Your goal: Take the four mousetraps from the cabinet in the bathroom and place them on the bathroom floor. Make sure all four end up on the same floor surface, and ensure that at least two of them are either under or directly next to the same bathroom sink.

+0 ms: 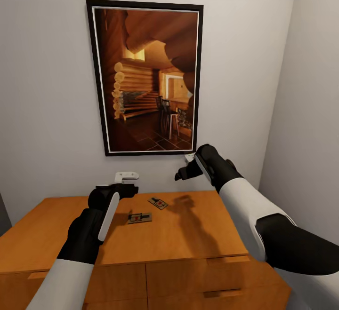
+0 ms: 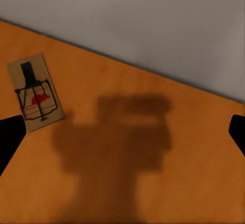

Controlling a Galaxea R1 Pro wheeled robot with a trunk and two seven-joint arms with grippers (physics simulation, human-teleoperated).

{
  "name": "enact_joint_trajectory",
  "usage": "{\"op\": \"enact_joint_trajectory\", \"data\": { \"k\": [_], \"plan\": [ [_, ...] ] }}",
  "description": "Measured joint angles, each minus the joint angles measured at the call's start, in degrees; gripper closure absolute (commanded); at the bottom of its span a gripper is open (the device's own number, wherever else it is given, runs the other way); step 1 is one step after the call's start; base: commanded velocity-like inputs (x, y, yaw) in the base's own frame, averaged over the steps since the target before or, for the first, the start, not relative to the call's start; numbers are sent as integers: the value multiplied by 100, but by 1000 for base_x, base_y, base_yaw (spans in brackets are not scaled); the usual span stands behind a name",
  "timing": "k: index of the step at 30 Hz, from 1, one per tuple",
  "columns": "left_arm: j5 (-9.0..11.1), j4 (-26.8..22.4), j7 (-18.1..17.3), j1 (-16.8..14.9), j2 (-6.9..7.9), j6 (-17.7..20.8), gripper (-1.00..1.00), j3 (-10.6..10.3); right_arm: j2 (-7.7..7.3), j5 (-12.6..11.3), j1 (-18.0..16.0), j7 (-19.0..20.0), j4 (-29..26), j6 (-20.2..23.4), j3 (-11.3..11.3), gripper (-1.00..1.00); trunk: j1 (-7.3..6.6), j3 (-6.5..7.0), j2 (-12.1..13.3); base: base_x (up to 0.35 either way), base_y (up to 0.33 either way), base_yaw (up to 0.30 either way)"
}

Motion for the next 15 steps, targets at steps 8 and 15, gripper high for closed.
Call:
{"op": "enact_joint_trajectory", "data": {
  "k": [8,15],
  "plan": [
    [9,0,-1,-2,1,0,-100,0,0,-18,-14,16,239,0,-25,-100,0,0,0,0,0,0],
    [-3,0,12,-2,7,-6,-100,0,0,-15,-16,41,267,0,-30,-100,-2,0,0,126,0,0]
  ]
}}
